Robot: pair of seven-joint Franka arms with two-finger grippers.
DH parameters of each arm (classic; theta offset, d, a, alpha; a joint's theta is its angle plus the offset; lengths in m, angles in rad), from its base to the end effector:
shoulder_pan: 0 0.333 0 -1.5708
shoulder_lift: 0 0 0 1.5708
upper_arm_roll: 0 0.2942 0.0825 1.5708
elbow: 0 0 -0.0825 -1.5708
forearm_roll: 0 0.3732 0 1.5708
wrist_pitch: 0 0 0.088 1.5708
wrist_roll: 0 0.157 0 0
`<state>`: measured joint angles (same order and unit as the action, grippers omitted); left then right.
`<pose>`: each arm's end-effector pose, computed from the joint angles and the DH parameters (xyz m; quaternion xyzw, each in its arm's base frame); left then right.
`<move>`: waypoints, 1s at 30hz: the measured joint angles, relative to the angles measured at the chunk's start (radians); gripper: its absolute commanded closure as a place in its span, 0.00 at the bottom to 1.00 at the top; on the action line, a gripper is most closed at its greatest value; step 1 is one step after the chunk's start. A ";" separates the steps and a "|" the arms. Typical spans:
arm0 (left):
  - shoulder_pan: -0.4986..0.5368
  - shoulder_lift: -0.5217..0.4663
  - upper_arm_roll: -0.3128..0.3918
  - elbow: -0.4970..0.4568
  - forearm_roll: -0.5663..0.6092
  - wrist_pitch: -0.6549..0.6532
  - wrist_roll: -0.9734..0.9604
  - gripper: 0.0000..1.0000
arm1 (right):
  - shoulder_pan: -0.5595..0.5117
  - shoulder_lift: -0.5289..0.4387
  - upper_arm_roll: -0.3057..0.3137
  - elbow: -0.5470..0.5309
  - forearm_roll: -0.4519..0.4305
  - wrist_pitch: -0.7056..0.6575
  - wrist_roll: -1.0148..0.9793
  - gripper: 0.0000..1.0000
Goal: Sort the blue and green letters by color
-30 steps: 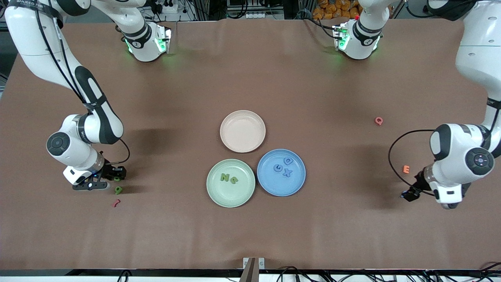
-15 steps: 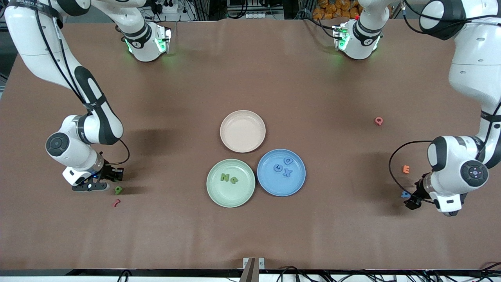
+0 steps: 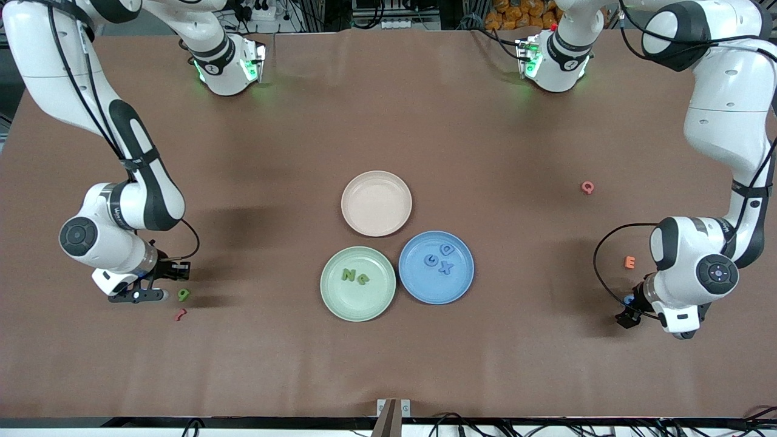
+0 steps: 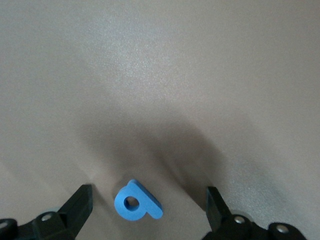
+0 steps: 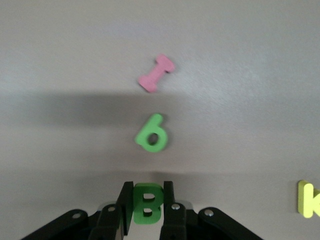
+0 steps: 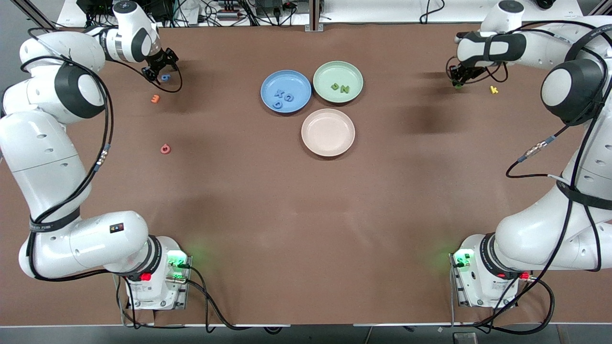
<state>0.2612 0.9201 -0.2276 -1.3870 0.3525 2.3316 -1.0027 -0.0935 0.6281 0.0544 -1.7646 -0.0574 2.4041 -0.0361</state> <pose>0.7102 0.0652 0.1130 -0.9013 -0.4303 -0.0432 0.0238 0.6435 -0.0283 0.1499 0.9999 0.0143 0.0062 0.0037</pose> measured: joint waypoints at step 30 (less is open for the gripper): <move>-0.001 -0.001 0.001 0.017 0.000 0.002 0.033 0.87 | 0.227 -0.010 0.179 0.231 0.000 -0.214 0.748 1.00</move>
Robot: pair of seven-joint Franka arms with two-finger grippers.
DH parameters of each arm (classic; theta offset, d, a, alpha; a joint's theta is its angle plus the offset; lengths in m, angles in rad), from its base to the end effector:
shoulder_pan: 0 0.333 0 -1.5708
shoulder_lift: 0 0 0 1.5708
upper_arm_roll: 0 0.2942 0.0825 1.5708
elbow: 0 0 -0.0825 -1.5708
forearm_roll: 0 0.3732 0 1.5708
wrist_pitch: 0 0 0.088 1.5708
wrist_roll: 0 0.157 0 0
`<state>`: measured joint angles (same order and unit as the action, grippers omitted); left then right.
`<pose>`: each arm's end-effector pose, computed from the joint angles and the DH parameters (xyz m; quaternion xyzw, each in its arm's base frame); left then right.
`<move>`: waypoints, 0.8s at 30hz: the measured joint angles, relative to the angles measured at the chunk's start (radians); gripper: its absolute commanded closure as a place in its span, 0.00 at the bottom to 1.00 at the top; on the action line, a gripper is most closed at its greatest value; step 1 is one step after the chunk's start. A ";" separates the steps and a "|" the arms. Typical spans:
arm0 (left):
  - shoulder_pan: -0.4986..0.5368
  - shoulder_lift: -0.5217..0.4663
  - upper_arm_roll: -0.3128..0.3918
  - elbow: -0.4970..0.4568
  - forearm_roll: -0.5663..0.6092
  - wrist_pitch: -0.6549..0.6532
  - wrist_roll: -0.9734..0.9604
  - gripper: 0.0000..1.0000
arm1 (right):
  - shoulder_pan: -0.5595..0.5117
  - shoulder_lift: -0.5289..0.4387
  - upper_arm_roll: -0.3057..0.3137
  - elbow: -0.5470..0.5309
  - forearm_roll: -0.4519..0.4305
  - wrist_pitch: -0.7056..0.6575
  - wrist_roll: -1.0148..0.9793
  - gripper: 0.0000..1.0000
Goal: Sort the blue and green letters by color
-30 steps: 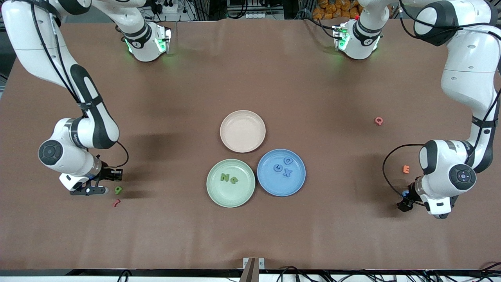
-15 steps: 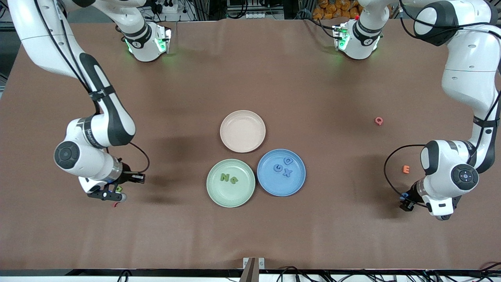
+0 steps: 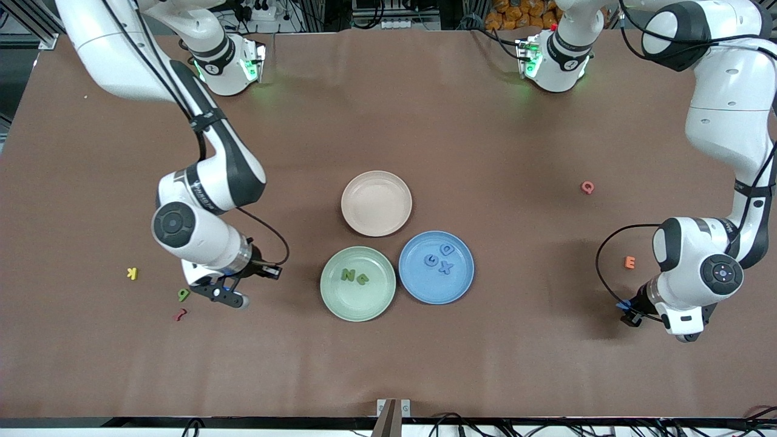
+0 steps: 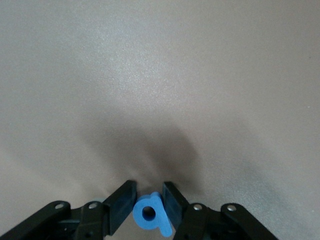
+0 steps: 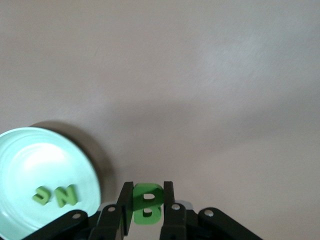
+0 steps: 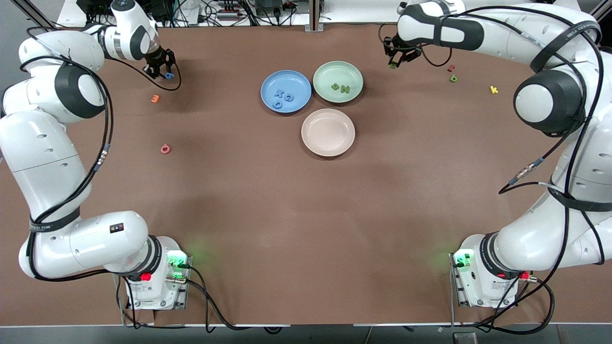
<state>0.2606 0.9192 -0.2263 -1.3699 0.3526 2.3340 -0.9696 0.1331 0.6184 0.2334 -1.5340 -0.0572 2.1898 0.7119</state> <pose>0.7161 0.0676 0.1210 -0.9072 -0.4169 -0.0523 0.0219 0.6516 0.2271 0.2444 -0.9827 0.1782 -0.0012 0.0508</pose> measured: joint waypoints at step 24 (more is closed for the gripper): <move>-0.006 -0.064 -0.112 0.012 0.000 -0.107 0.009 0.87 | 0.205 0.170 -0.006 0.189 -0.001 0.013 0.323 1.00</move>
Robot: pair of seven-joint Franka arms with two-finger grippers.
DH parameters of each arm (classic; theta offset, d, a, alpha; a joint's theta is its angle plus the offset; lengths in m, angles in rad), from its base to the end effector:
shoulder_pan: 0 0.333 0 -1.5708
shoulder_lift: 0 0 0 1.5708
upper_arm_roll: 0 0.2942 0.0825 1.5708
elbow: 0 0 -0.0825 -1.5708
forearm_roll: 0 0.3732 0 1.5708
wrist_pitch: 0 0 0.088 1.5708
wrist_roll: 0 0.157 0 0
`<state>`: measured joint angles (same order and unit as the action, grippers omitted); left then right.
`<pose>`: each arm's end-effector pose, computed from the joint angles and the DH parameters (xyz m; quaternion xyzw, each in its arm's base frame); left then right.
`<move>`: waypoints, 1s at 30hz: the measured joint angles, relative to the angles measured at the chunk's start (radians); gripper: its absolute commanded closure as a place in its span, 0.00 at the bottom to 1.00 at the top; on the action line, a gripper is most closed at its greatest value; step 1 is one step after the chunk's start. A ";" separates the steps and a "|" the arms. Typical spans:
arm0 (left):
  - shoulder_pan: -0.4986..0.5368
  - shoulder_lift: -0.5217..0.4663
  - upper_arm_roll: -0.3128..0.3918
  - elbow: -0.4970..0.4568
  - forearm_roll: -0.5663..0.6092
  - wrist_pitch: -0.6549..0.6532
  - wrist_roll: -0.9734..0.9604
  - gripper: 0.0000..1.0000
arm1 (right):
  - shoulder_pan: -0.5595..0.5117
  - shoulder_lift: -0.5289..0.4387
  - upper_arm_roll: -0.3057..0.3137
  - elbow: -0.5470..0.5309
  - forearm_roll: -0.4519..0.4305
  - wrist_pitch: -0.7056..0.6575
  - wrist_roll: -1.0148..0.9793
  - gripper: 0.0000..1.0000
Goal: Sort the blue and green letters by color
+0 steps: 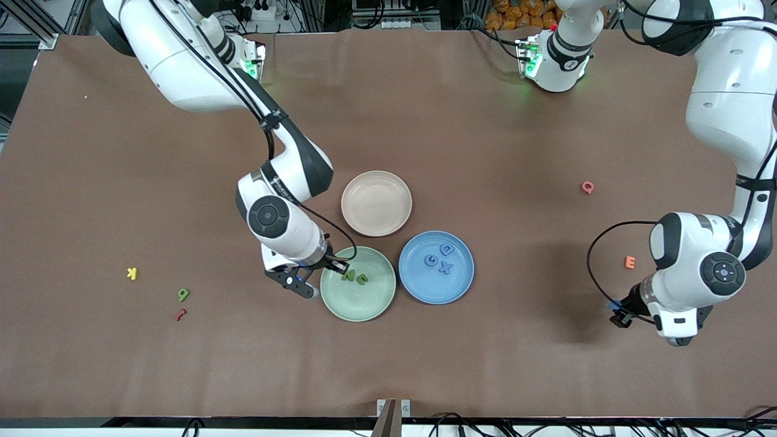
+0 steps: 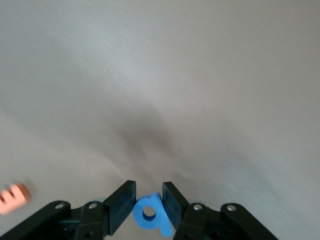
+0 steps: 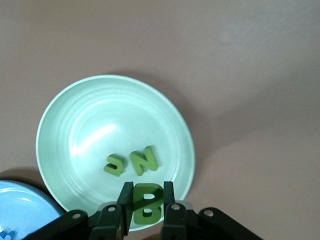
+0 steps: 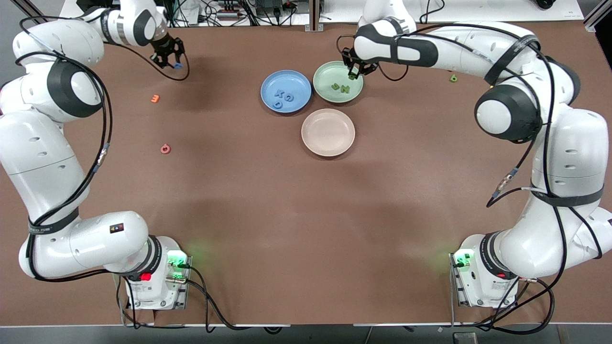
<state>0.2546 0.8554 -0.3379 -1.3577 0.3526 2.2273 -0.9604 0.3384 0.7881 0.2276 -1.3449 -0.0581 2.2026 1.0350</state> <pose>0.7223 0.0043 0.1737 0.9229 0.3831 0.0377 0.0011 0.6306 0.3619 0.2128 -0.9654 0.2512 0.0084 0.0699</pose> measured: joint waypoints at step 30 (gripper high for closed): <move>-0.471 -0.005 -0.099 0.011 0.000 -0.020 -0.482 0.87 | 0.100 0.112 -0.025 0.080 -0.001 0.030 0.056 0.36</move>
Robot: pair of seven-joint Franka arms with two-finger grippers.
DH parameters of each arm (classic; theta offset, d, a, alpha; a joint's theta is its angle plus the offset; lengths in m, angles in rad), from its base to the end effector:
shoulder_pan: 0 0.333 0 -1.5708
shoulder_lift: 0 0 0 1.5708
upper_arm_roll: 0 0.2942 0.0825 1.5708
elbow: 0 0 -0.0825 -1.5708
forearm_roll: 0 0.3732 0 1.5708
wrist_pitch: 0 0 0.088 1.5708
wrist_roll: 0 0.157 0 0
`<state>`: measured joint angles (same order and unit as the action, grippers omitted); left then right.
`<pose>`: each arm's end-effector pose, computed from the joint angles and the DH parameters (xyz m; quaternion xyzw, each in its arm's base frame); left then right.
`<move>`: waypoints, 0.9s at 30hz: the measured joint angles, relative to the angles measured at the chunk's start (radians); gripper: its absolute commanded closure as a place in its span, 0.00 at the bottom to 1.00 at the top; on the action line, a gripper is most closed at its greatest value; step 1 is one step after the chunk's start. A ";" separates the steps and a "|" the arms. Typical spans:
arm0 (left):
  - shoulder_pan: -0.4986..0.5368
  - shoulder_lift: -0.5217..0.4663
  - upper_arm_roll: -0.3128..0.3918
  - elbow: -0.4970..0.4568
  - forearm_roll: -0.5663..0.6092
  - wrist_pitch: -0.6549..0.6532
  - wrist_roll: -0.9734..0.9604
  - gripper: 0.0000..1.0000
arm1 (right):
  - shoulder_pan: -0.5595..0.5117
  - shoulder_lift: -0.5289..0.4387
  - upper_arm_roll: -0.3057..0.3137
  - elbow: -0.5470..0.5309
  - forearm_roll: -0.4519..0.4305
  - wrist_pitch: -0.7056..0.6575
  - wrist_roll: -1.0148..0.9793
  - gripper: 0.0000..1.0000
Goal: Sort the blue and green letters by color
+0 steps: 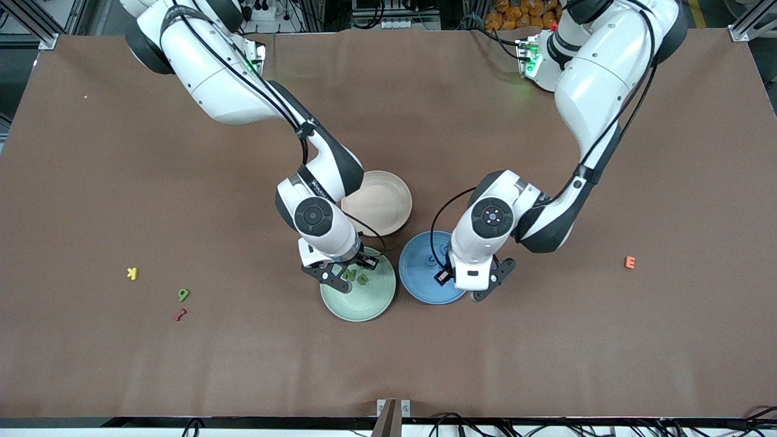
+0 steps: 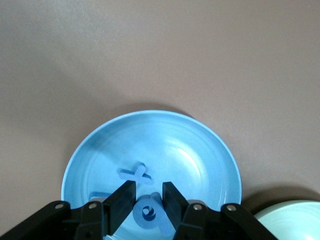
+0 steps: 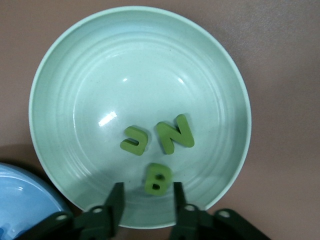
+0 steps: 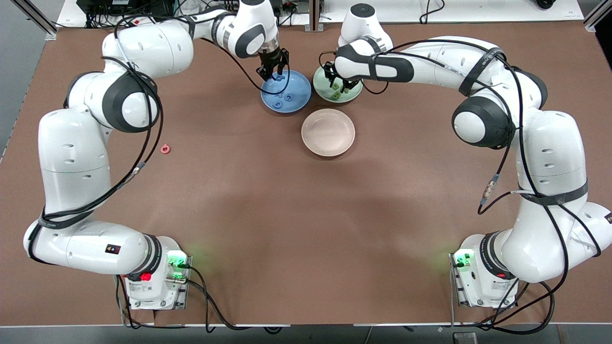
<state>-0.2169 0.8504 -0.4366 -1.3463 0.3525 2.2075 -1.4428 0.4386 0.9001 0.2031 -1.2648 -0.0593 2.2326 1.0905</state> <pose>0.6224 -0.3747 0.1954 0.9314 0.3607 0.0117 0.0466 0.6106 0.4140 0.1690 -0.9671 0.2450 0.0135 0.0669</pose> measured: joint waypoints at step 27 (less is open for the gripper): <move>0.022 0.022 0.014 0.008 0.002 0.006 0.082 0.00 | -0.159 -0.085 -0.010 0.051 -0.001 -0.219 -0.298 0.38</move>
<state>-0.1946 0.8725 -0.4230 -1.3380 0.3541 2.2140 -1.3608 0.2791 0.8147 0.1935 -1.2135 -0.0607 2.0140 0.7929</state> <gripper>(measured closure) 0.115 0.370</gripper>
